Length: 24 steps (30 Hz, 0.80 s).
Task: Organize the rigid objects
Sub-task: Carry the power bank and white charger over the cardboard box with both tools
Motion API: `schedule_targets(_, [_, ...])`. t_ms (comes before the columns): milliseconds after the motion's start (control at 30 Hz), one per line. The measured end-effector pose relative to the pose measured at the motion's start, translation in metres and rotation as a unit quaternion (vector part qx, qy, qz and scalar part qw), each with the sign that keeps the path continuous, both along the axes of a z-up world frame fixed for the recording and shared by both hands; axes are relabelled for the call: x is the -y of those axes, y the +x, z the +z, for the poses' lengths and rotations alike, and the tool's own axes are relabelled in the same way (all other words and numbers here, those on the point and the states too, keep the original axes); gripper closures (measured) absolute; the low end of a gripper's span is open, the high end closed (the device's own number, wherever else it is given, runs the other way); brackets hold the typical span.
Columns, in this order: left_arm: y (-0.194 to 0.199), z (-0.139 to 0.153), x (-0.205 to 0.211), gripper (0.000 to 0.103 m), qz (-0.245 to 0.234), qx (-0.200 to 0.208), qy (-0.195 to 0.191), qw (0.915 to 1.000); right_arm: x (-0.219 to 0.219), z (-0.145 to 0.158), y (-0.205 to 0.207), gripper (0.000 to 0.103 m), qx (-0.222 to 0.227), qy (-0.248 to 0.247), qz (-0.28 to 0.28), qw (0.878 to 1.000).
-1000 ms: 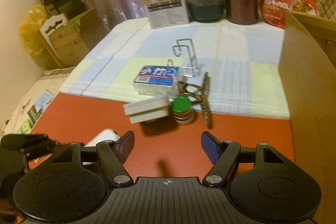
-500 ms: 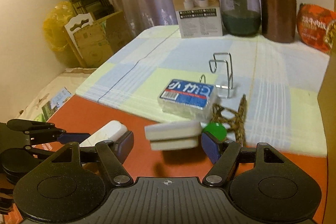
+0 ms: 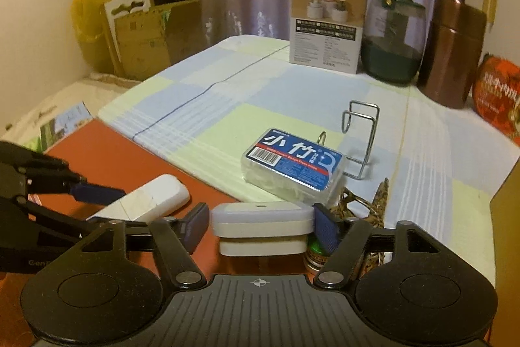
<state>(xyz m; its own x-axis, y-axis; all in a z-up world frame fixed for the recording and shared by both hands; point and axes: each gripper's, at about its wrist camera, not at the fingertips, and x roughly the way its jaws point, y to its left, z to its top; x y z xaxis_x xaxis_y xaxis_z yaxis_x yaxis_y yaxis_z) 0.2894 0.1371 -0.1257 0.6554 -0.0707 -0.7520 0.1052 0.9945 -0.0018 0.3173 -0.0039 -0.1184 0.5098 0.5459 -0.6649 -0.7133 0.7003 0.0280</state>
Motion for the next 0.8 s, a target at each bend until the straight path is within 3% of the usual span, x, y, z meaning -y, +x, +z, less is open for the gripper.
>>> schedule_targets(300, [0.001,-0.001,0.002,0.068,0.005,0.002,-0.001,1.0000,0.004,0.018,-0.009,0.042,0.004,-0.001,-0.015,1.000])
schedule_targets(800, [-0.036,0.024,0.034,0.069,-0.018,0.001,-0.049,0.9986,0.052,0.064,-0.044,0.042,0.000,0.009,-0.066,0.998])
